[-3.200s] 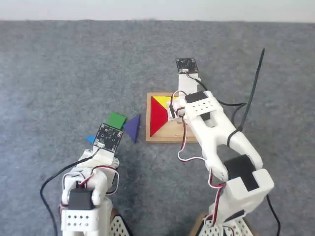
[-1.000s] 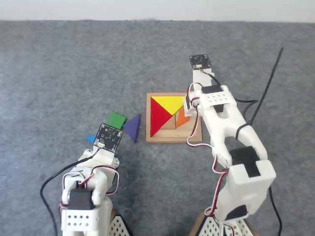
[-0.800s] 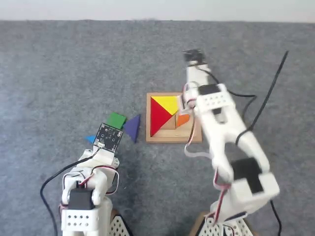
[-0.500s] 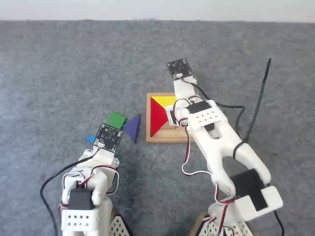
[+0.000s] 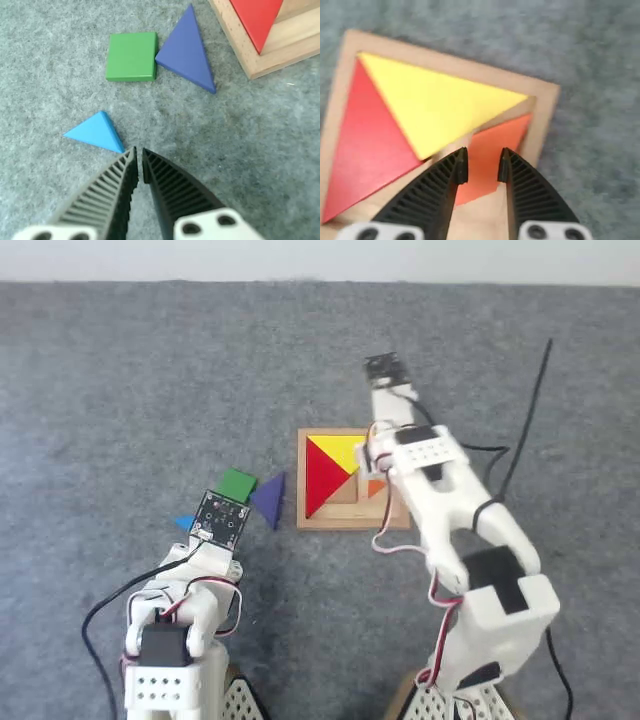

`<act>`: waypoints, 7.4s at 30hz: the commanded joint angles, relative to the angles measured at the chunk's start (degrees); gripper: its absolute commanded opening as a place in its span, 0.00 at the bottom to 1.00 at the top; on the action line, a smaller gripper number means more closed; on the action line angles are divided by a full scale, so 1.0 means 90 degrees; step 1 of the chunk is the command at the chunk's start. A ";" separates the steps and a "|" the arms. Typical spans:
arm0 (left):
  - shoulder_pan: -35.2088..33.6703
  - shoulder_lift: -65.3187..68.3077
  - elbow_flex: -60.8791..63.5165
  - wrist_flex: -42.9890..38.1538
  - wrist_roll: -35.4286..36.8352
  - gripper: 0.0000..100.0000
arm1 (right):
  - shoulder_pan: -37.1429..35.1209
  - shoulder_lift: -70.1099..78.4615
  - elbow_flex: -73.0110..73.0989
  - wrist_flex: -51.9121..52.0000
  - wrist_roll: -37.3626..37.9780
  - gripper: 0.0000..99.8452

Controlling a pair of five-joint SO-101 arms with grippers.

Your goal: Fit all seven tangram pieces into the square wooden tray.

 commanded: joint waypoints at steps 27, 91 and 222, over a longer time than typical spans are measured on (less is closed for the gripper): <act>-0.0029 -0.0147 -0.0044 0.0020 -0.0068 0.02 | -0.1040 -0.1226 0.1358 -0.0757 0.0088 0.12; -0.0029 -0.0147 -0.0044 0.0020 -0.0068 0.02 | -0.0737 -0.1255 0.1426 -0.0532 0.0459 0.03; -0.0029 -0.0147 -0.0044 0.0020 -0.0068 0.02 | -0.1236 -0.1832 0.1836 -0.0278 0.0576 0.01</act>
